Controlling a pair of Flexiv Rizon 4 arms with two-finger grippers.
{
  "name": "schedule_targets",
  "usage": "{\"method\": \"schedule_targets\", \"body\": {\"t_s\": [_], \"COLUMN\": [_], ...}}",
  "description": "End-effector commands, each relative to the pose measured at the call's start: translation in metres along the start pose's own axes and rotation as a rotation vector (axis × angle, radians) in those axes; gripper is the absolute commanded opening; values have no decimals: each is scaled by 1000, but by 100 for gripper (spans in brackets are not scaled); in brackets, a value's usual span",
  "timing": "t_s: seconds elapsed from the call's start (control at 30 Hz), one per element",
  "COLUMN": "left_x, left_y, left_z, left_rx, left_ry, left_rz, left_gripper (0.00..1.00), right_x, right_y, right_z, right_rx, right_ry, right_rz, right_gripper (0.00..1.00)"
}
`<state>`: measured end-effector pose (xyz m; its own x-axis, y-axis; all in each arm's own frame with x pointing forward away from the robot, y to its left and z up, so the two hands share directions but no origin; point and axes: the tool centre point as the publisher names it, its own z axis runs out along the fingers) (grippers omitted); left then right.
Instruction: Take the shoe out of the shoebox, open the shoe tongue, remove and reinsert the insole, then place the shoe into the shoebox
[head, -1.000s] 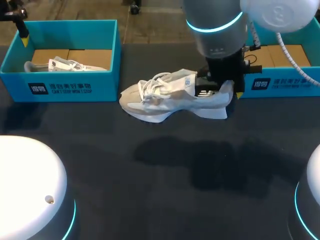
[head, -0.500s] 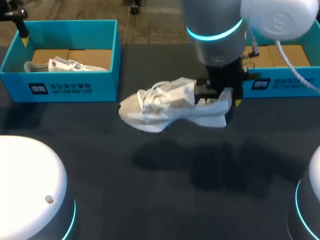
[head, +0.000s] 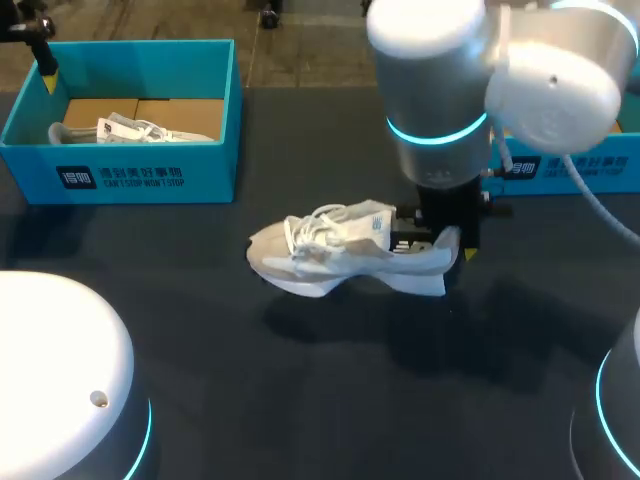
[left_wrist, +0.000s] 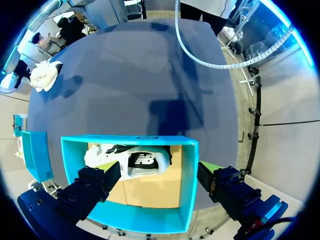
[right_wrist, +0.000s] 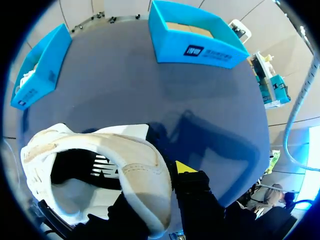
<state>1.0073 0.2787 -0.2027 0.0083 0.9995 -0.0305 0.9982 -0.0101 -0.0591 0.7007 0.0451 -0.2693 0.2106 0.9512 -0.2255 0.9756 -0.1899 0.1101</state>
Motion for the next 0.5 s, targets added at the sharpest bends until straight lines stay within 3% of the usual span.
{"method": "schedule_targets", "body": {"t_s": [0.03, 0.27, 0.5], "left_x": [0, 0, 0], "left_y": [-2, -2, -2], "left_z": [0, 0, 0], "left_rx": [-4, -4, -4], "left_ry": [1, 1, 1], "left_rz": [1, 1, 1], "left_gripper": [100, 100, 100], "right_x": [4, 26, 37], "right_y": [-6, -18, -22], "right_z": [33, 63, 81], "right_rx": [4, 25, 36], "right_ry": [46, 42, 69], "right_rz": [-11, -50, -47], "right_gripper": [0, 0, 0]}}
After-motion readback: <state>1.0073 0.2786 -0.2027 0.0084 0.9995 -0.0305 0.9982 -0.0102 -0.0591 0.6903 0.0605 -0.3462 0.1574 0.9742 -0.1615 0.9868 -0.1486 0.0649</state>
